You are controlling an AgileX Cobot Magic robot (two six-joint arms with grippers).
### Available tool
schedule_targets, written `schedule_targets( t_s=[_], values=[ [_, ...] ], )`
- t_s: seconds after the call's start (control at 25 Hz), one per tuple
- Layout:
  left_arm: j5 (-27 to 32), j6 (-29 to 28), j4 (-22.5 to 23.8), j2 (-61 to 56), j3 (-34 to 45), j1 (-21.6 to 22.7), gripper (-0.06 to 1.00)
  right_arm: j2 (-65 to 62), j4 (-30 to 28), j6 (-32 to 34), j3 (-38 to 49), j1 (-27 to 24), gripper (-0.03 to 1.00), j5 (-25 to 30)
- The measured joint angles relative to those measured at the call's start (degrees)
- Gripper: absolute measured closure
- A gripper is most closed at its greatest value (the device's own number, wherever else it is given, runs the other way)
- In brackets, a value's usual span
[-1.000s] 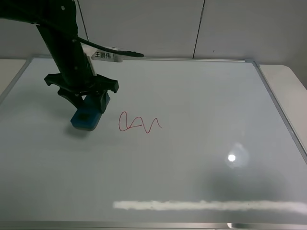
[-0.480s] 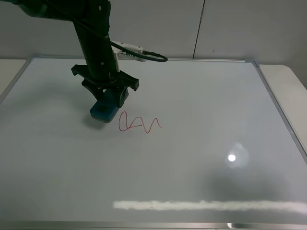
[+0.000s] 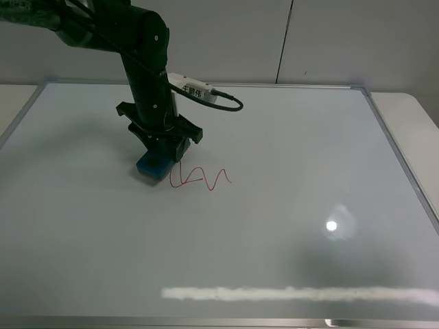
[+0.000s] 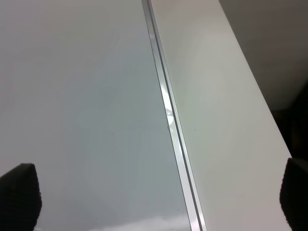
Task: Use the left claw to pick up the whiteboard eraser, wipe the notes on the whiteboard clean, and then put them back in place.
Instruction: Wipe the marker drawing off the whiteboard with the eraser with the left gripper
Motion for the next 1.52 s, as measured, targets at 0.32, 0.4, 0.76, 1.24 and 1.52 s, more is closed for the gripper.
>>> schedule_targets(
  t_s=[0.32,0.4,0.76,1.24,1.52],
  values=[
    [0.1,0.2,0.0,3.1,0.0,0.0,0.39,0.0,0.0,0.0,0.0,0.0,-0.02,0.0],
    [0.1,0.2,0.0,3.5,0.0,0.0,0.39,0.0,0.0,0.0,0.0,0.0,-0.02,0.0],
    [0.1,0.3,0.5,3.7,-0.1,-0.6,0.39,0.0,0.0,0.0,0.0,0.0,-0.02,0.0],
    [5.8,-1.4,0.0,3.9,-0.2,-12.0,0.39,0.0,0.0,0.0,0.0,0.0,-0.02,0.0],
    [6.4,-1.8,-3.0,3.9,-0.2,-17.1,0.39,0.0,0.0,0.0,0.0,0.0,-0.02,0.0]
  ],
)
